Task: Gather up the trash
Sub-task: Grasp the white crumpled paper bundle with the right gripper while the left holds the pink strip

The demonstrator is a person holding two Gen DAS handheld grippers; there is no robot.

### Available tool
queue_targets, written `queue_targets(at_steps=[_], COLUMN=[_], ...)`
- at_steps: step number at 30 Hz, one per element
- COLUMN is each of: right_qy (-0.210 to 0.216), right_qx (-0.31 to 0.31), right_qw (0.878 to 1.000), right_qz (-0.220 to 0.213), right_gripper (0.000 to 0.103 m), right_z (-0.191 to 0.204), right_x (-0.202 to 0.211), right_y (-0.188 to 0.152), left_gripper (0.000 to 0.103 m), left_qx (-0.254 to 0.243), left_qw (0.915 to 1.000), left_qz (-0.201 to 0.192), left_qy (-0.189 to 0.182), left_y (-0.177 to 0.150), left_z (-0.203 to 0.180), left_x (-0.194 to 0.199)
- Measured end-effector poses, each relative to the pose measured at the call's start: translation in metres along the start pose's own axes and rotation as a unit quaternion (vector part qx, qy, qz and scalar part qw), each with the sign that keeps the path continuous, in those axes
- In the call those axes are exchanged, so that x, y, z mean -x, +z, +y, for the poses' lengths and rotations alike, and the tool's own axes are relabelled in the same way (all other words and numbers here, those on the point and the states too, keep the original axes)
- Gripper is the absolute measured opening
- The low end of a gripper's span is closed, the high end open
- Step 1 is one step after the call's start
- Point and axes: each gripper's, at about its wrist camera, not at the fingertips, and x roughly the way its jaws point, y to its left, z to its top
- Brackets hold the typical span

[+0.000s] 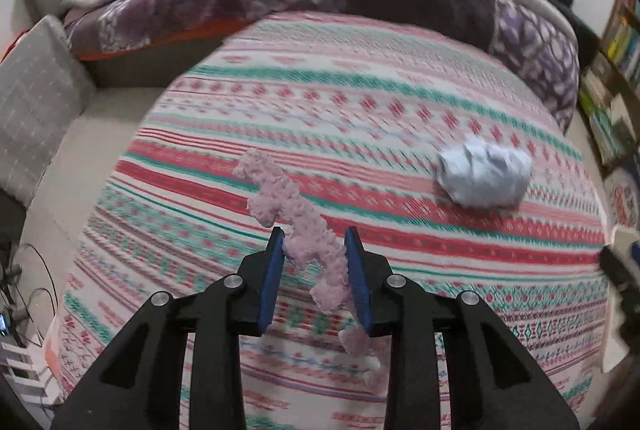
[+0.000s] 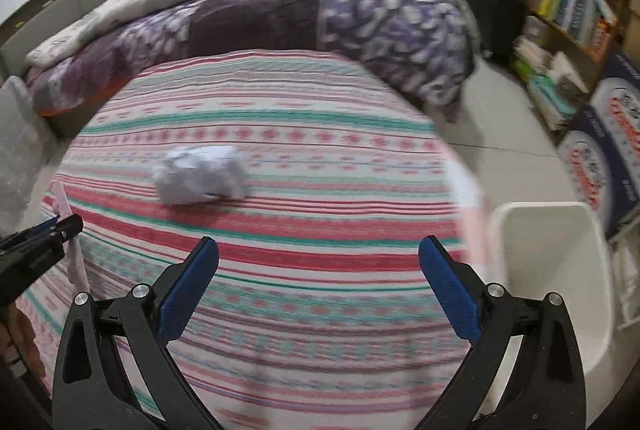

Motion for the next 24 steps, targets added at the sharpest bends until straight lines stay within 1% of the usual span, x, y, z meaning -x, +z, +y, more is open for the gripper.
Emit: queue_targets(at_steps=[3,6,12,17,21,22,23,24], right_qy=[0.026,0.045,0.042,0.033,0.036,0.038,0.041,0.044], right_qx=[-0.009,-0.022,-0.034,-0.027,-0.016,-0.014,-0.011,-0.006], right_qw=[1.000,0.999,0.998,0.999,0.998,0.998,0.998,0.998], right_qz=[0.002,0.014,0.023,0.032,0.040,0.038,0.034,0.034], right_gripper=[0.096,0.096,0.096,0.096,0.096,0.094,0.090,0.079], right_z=[0.024,0.047,0.074,0.084,0.087,0.087,0.087,0.087], right_x=[-0.017,-0.037,-0.063,-0.082,-0.095,-0.095,-0.095,-0.095], right_y=[0.003,0.009,0.026,0.038,0.041,0.041,0.041,0.041], left_gripper=[0.031,0.032,0.032,0.032,0.032,0.032,0.032,0.032], left_qx=[0.014,0.027,0.064,0.070,0.071,0.069,0.068,0.068], left_qw=[0.9998,0.9993,0.9974,0.9970,0.9967,0.9969,0.9969,0.9970], left_qz=[-0.013,-0.018,-0.008,0.002,0.005,0.006,0.006,0.006], left_qy=[-0.007,-0.017,-0.033,-0.034,-0.038,-0.038,-0.038,-0.037], left_y=[0.005,0.011,0.019,0.021,0.022,0.022,0.021,0.021], left_z=[0.015,0.026,0.048,0.050,0.049,0.049,0.048,0.048], left_x=[0.011,0.016,0.009,0.000,-0.003,-0.003,-0.004,-0.004])
